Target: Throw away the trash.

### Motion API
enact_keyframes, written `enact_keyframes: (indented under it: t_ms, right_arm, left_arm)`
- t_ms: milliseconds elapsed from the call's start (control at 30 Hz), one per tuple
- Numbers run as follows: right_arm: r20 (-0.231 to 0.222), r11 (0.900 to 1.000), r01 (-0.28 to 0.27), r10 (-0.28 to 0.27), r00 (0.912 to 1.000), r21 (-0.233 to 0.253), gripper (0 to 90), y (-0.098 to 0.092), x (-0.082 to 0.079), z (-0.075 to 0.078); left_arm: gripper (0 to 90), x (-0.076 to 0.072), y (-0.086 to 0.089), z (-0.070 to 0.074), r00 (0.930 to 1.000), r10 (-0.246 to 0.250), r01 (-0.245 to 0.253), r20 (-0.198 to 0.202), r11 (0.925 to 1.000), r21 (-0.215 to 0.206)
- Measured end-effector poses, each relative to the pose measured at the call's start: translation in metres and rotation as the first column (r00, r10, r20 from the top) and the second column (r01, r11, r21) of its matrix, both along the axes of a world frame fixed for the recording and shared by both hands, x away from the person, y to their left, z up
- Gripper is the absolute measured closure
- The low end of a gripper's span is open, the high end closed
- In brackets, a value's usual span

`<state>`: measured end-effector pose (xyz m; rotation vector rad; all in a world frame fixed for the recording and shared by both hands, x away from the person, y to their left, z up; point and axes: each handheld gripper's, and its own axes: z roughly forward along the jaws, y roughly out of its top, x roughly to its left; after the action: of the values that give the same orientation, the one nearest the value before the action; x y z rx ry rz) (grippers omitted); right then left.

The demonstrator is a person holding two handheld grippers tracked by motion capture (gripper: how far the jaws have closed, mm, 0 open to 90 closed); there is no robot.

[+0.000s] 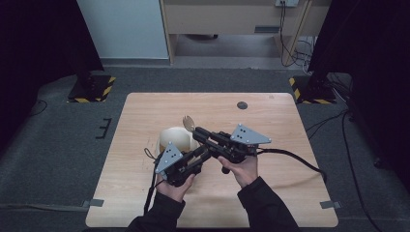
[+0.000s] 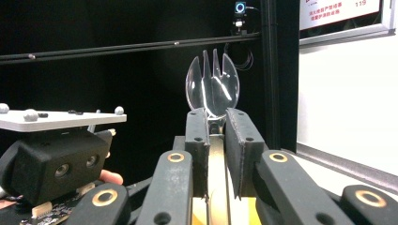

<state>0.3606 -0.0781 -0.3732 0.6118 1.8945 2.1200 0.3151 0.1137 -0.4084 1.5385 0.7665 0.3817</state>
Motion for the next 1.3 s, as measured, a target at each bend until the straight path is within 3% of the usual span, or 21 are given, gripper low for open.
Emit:
enact_keyframes:
  t_ms: [100, 333, 433, 667, 967, 1033, 1133, 1300]
  right_arm:
    - [0.0, 1.0, -0.005, 0.005, 1.0, -0.003, 80.1, 0.001, 0.0, -0.001]
    - [-0.018, 1.0, -0.027, 0.027, 0.9995, -0.007, 79.8, 0.004, -0.001, -0.002]
    - [-0.031, 1.0, -0.029, 0.029, 0.9991, -0.008, 73.9, 0.005, -0.001, -0.001]
    - [-0.037, 0.999, -0.051, 0.051, 0.998, -0.012, 69.3, 0.005, 0.001, 0.0]
    - [-0.038, 0.995, -0.095, 0.095, 0.9947, 0.007, 64.2, 0.002, 0.002, 0.005]
    - [-0.038, 0.994, -0.109, 0.109, 0.9933, 0.002, 65.8, 0.002, 0.003, 0.005]
    - [-0.037, 0.992, -0.129, 0.129, 0.991, -0.005, 77.9, 0.002, 0.002, 0.004]
    - [-0.046, 0.99, -0.144, 0.143, 0.9887, -0.015, 86.6, 0.002, 0.001, 0.004]
  left_arm:
    - [80.0, 0.0, 0.004, 0.0, 0.9999, 0.003, -0.003, -0.013, 0.9999, 0.015]
    - [83.3, -0.001, 0.013, -0.003, 0.9997, 0.015, -0.014, -0.019, 0.9991, 0.041]
    - [85.7, -0.001, 0.018, -0.003, 0.9995, 0.024, -0.023, -0.021, 0.9985, 0.05]
    - [86.6, -0.001, 0.023, -0.004, 0.9996, 0.018, -0.016, -0.024, 0.9978, 0.065]
    - [86.7, -0.003, 0.022, -0.009, 0.9995, -0.011, 0.015, -0.031, 0.9918, 0.127]
    - [86.7, -0.003, 0.023, -0.01, 0.9993, -0.015, 0.02, -0.034, 0.991, 0.132]
    - [86.5, -0.002, 0.023, -0.013, 0.9991, -0.019, 0.024, -0.038, 0.9898, 0.141]
    - [85.5, -0.001, 0.023, -0.015, 0.9985, -0.036, 0.041, -0.042, 0.9892, 0.14]
